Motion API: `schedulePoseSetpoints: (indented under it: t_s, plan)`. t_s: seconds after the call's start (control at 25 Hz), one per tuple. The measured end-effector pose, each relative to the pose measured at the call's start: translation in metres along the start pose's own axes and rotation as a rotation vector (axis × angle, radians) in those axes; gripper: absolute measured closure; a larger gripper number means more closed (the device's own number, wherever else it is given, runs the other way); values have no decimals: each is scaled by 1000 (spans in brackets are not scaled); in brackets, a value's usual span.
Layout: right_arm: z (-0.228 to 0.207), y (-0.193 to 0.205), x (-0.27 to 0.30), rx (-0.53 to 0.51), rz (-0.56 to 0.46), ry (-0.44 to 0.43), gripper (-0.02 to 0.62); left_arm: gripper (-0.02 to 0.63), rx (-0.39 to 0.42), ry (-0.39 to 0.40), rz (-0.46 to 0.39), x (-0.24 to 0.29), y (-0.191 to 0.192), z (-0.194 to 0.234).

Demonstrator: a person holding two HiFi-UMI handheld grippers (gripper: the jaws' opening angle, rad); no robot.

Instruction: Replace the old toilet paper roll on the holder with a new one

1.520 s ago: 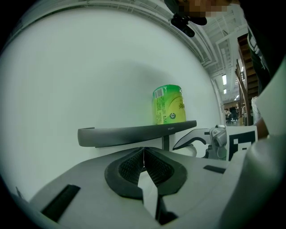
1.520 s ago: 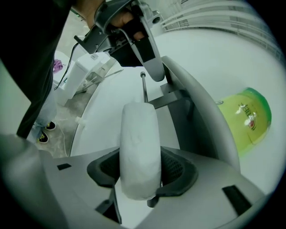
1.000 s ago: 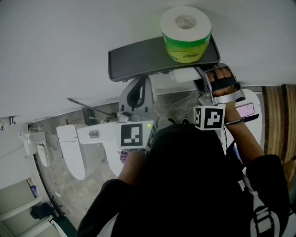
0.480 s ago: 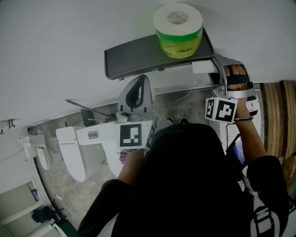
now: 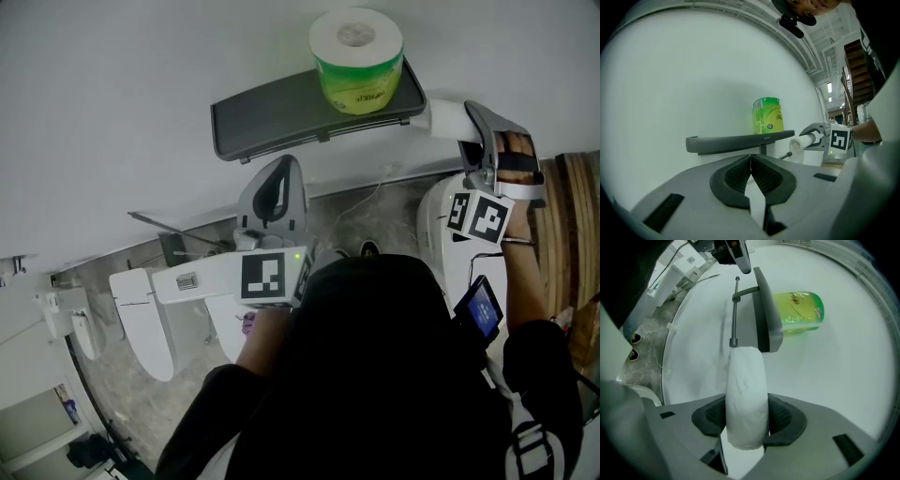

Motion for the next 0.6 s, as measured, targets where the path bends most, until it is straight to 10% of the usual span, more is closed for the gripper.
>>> schedulePoseSetpoints:
  t_s: [0.6]
  plan:
    - [-94,-61,-71,46,-76,171,375,583,-8,57,-31,-31,-7,24]
Point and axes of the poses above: the fingertips, and each gripper's own axes: x forward along the fingers, z to its left, y out of its underside, the point moved 2 cm from there along -x, backward along the fingers, and after that the axes turned 3 degrees about y, right-handed, at the moved point
